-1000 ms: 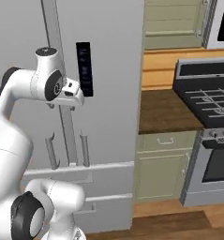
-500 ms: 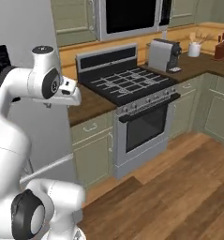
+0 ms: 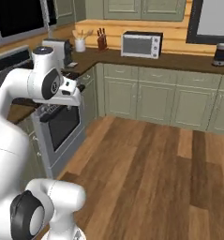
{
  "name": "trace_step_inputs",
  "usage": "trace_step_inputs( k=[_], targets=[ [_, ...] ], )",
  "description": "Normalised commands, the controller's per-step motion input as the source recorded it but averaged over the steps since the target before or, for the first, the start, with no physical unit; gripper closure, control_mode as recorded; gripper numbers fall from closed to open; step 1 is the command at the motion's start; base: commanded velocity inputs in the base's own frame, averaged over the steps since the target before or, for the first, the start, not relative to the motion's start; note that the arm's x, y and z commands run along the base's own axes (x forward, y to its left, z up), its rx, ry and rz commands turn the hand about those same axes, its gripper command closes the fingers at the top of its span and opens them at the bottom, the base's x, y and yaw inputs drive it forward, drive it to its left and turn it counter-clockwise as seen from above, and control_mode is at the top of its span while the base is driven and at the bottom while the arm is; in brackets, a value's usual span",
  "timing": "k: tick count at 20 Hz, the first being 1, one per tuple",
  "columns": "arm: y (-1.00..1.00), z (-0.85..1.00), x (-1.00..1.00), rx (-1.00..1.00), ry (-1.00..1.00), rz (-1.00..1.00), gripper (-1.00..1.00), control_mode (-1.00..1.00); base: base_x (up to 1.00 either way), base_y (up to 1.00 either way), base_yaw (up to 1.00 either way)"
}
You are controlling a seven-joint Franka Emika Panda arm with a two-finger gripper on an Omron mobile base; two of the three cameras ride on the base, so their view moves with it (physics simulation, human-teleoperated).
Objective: Navigate to the coffee machine.
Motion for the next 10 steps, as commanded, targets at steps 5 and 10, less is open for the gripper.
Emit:
trace_step_inputs(
  k=[5, 10],
  targets=[
    [0.00, 0.00, 0.00, 0.00, 0.00, 0.00, -1.00, 1.00, -0.06, 0.00, -0.67],
    [0.00, 0.00, 0.00, 0.00, 0.00, 0.00, -1.00, 1.00, 0.46, -0.03, -0.22]
  ],
)
